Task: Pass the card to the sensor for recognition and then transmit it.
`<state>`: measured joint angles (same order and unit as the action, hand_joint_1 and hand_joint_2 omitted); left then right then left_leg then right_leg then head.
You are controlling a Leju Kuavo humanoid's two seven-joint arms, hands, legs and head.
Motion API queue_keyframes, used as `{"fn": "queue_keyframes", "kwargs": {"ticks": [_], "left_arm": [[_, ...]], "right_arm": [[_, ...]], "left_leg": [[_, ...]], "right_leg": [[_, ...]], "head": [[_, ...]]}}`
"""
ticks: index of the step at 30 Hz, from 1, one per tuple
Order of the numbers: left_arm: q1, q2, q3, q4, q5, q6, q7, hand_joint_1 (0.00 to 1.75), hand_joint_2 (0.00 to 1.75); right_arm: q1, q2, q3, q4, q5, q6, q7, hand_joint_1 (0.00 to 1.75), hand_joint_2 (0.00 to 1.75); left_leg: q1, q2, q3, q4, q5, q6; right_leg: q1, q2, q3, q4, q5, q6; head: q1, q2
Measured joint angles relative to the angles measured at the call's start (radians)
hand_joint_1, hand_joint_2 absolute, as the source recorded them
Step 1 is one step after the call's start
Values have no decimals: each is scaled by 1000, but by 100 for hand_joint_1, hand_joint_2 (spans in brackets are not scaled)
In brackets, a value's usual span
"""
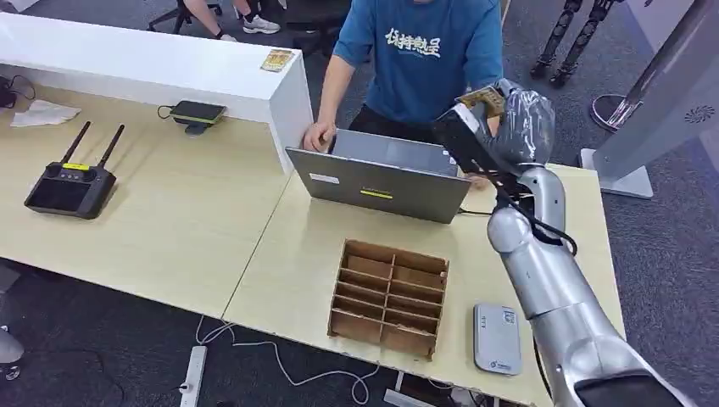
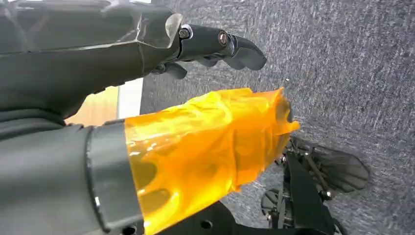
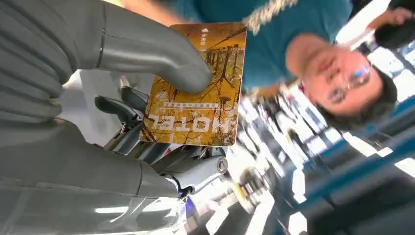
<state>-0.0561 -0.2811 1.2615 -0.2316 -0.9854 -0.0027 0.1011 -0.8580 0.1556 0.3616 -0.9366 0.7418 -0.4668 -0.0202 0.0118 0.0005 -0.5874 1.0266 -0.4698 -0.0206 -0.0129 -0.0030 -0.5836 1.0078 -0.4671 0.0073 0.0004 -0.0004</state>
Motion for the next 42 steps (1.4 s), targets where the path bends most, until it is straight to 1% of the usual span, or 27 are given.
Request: {"fn": "queue_keyframes", "kwargs": {"ticks": [2,7,10,13,15,18,21,27,36,42], "left_arm": [[1,-3,10,0,11,2,0,0,0],[1,-6,18,0,14,2,0,0,0],[0,-9,30,0,35,3,0,0,0],[1,-12,48,0,56,6,-1,0,0],[2,-15,62,0,71,9,-2,0,0],[3,-19,76,0,87,15,-3,0,0],[5,-20,91,-1,99,15,-9,0,0],[7,-24,113,-4,119,14,-11,0,0],[10,-29,134,-11,136,10,-11,0,0],[10,-29,135,-11,140,6,-11,0,0]], "right_arm": [[24,0,-12,-43,-71,31,13,175,175],[53,-3,-21,-101,-92,46,19,175,175],[71,-7,-28,-133,-198,95,20,175,175],[123,-36,-28,-195,-288,123,19,175,175],[174,-62,-32,-243,-311,124,19,175,175],[257,-97,-40,-308,-301,113,28,175,175],[364,-131,-45,-377,-281,112,36,175,175],[555,-166,-46,-455,-260,123,61,175,175],[710,-190,-71,-525,-224,154,104,175,175],[765,-198,-87,-552,-206,170,125,175,175]], "left_leg": [[0,0,0,0,0,0],[0,0,0,0,0,0],[0,0,0,0,0,0],[0,-1,0,0,0,0],[0,-1,0,0,0,0],[0,-1,0,0,-1,1],[0,-1,0,0,-2,2],[0,-1,-1,0,-2,1],[0,0,-1,0,-3,2],[0,0,-1,0,-3,2]], "right_leg": [[0,0,0,0,0,0],[0,0,0,0,0,0],[0,0,0,0,0,0],[0,-1,0,0,0,0],[0,-1,0,-1,0,0],[0,-1,0,-1,0,1],[0,-1,0,-2,-1,1],[0,-1,0,-2,-1,1],[0,-1,0,-2,-1,1],[0,-1,0,-2,-1,1]], "head": [[0,0],[0,0],[0,0],[0,0],[0,0],[0,0],[0,0],[0,0],[0,0],[0,0]]}}
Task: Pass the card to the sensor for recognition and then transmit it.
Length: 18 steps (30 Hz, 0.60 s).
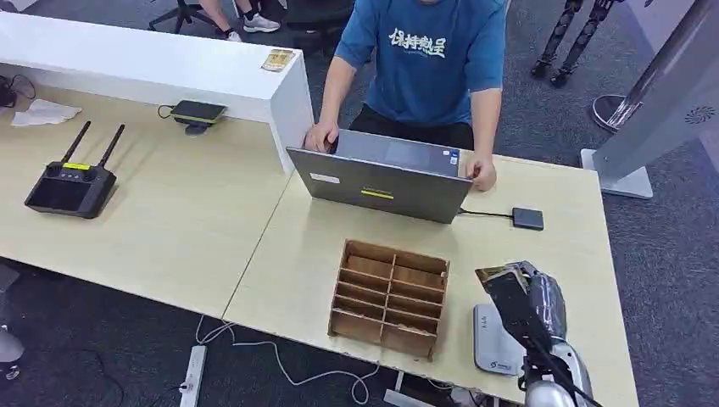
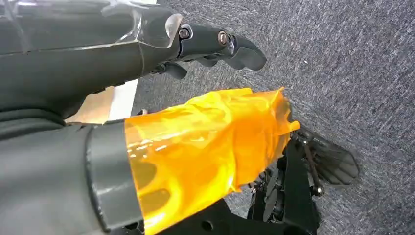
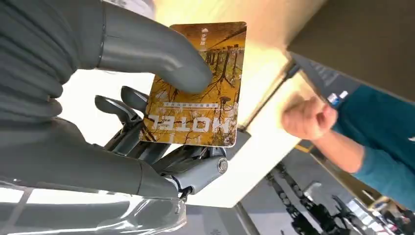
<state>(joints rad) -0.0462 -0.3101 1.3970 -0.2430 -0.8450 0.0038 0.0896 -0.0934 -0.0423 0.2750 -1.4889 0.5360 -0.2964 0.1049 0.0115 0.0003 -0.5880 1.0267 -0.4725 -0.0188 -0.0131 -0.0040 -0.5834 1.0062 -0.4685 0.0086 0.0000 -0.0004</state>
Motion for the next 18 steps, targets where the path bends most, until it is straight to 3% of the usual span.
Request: {"fn": "queue_keyframes", "kwargs": {"ticks": [7,18], "left_arm": [[1,-1,9,-1,2,-1,0,0,0],[2,-2,14,-2,2,-1,0,0,0]], "right_arm": [[68,-2,-12,-19,0,0,2,175,175],[85,-3,-21,-28,-1,0,4,175,175]], "left_leg": [[0,0,0,0,0,0],[0,0,0,0,0,0]], "right_leg": [[0,0,0,0,0,0],[0,0,0,0,0,0]], "head": [[0,0],[0,0]]}}
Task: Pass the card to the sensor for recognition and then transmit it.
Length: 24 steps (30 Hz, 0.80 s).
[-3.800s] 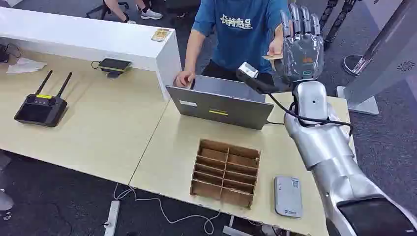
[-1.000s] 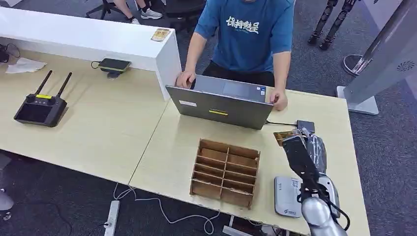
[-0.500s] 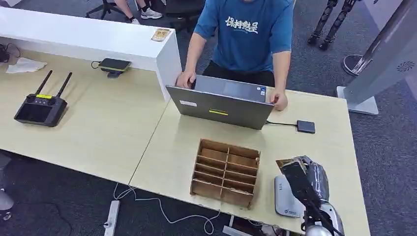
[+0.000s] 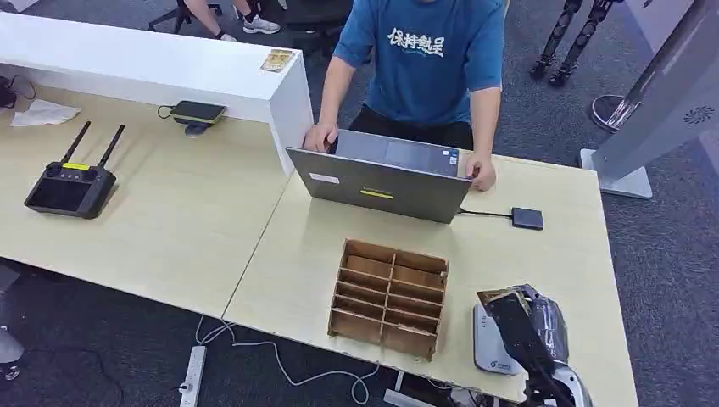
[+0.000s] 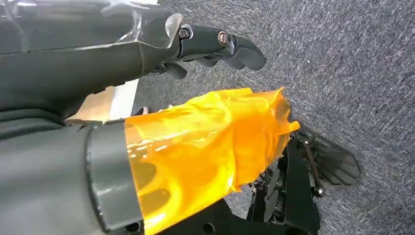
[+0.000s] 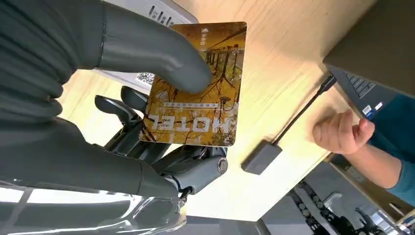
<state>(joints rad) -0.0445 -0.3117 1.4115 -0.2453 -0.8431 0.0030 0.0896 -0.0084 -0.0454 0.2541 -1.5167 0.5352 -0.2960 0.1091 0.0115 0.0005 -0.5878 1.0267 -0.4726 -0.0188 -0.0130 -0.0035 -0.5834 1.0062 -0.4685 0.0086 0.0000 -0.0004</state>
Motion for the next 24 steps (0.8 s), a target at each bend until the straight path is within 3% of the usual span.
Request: {"fn": "queue_keyframes", "kwargs": {"ticks": [24], "left_arm": [[1,-3,4,-6,11,4,-3,0,0]], "right_arm": [[145,-27,-16,-132,52,-20,49,175,175]], "left_leg": [[0,0,0,0,0,0]], "right_leg": [[0,0,0,0,0,0]], "head": [[0,0]]}}
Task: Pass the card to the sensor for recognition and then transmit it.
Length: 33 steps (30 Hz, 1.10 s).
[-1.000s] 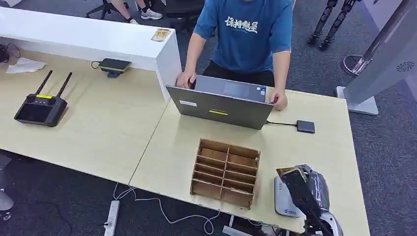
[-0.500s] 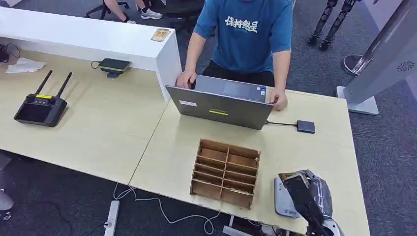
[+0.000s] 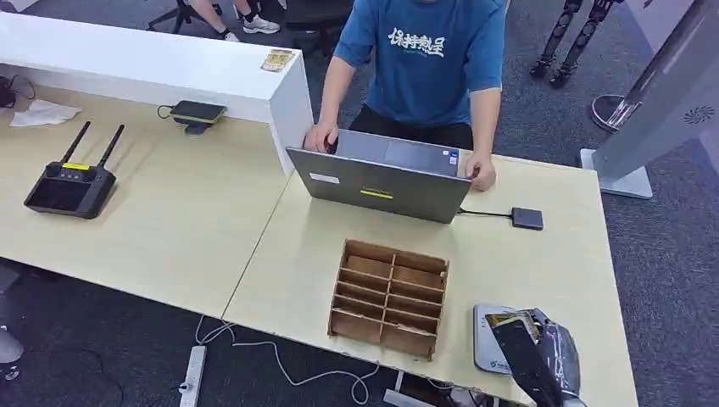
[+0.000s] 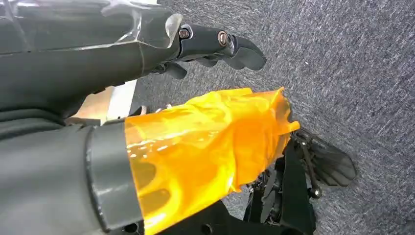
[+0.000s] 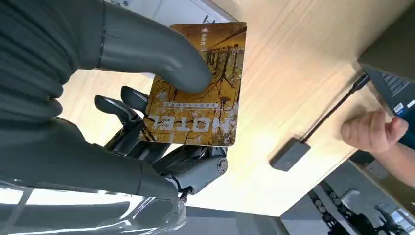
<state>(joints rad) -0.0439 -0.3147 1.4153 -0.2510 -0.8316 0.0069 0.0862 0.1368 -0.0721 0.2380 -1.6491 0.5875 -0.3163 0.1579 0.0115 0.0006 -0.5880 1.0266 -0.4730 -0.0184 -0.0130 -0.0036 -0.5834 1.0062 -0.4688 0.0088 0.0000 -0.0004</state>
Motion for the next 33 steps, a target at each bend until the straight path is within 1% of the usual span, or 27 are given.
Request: {"fn": "queue_keyframes", "kwargs": {"ticks": [8,21,27,33], "left_arm": [[0,0,6,0,-6,0,0,0,0],[0,0,6,0,-18,-1,0,0,0],[0,0,6,0,-18,-1,3,0,0],[0,0,6,0,-19,-1,3,0,0]], "right_arm": [[2,-3,-3,0,-5,3,16,175,175],[-36,-3,6,53,-4,52,47,175,175],[-44,-3,8,69,-1,53,49,175,175],[-51,-3,13,82,4,63,65,175,175]], "left_leg": [[0,0,0,0,0,0],[0,0,0,0,0,0],[0,0,0,0,0,0],[0,0,0,0,0,0]], "right_leg": [[0,0,0,0,0,0],[0,0,0,0,0,0],[0,0,0,0,0,0],[0,0,0,0,0,0]], "head": [[0,0],[0,0],[0,0],[0,0]]}}
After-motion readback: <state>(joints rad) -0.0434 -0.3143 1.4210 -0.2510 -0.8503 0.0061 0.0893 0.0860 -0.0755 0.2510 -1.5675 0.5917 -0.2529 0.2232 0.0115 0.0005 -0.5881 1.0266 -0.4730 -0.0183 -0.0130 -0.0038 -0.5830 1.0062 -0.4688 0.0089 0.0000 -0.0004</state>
